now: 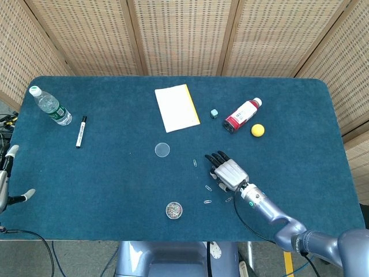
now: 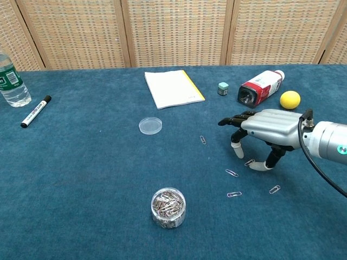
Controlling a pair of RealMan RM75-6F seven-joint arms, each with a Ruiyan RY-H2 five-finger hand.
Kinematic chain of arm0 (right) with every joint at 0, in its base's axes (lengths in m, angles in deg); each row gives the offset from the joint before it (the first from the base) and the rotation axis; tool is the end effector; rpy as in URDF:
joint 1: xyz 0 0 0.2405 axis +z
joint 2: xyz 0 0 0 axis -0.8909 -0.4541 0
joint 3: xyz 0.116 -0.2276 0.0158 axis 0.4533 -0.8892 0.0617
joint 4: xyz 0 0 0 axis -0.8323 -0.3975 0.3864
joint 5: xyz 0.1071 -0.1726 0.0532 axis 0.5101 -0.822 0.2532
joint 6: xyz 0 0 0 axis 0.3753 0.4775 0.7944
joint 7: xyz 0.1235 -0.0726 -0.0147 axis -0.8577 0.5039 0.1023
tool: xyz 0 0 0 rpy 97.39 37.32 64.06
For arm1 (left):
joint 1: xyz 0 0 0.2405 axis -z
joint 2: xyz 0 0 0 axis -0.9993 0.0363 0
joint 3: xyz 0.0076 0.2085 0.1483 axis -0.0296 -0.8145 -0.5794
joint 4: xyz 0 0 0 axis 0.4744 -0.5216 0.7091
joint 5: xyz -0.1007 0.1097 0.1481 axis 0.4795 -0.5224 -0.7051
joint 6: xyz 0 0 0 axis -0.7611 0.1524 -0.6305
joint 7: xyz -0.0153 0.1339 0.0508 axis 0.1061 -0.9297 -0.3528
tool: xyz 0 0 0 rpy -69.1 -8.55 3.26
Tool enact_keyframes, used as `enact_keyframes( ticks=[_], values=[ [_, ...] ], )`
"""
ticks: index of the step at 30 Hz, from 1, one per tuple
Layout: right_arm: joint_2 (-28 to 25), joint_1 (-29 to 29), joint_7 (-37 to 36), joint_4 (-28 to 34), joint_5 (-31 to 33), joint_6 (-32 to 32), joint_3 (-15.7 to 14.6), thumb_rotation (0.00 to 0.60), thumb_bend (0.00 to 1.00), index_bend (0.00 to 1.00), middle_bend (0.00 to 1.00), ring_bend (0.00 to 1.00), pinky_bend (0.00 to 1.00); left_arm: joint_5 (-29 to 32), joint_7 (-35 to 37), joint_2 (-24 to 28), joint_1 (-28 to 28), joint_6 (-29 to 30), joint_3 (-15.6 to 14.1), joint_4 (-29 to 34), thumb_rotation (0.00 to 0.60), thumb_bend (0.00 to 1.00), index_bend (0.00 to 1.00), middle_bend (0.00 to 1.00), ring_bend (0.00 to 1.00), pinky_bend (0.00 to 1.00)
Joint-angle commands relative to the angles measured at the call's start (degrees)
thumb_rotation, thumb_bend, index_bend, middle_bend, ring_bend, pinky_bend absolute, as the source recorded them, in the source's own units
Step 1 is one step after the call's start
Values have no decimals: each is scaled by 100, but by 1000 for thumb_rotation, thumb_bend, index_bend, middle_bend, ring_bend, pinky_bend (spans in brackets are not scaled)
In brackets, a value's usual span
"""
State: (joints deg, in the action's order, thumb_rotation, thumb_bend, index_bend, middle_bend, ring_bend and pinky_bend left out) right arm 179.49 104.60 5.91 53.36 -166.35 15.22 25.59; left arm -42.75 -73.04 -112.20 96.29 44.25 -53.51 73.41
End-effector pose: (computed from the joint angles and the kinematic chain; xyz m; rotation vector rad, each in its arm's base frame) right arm -0.1962 -0.3385 -0.0480 2.1668 -0.6813 0.7850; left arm -0.2822 0.2047 0.1826 -1.2720 -0.9132 -0.7428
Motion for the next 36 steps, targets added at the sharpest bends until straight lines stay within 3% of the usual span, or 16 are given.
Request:
enact_keyframes(
  ticks=[1,15,22,36],
  values=[
    [39,15,-12,-62,9,-6,-24,600,311,486,0,0,41,18,-30,-15,11,-11,-2,-7,600,30,0,0,0,0],
    [121,57,-21,-232,65,-49,-103,600,330,490,0,0,41,54,-46,-28,37,-46,-9,-22,600,29,0,0,0,0],
    [141,42,-43,-265,63,28,-124,600,356,593,0,0,41,46,-48,-24,42,-52,-21,-22,600,30,0,0,0,0],
    [201,29,-39,-331,48,158,-142,600,393,630,12,0,41,27,-41,-17,46,-47,-35,-19,600,30,0,0,0,0]
  ],
)
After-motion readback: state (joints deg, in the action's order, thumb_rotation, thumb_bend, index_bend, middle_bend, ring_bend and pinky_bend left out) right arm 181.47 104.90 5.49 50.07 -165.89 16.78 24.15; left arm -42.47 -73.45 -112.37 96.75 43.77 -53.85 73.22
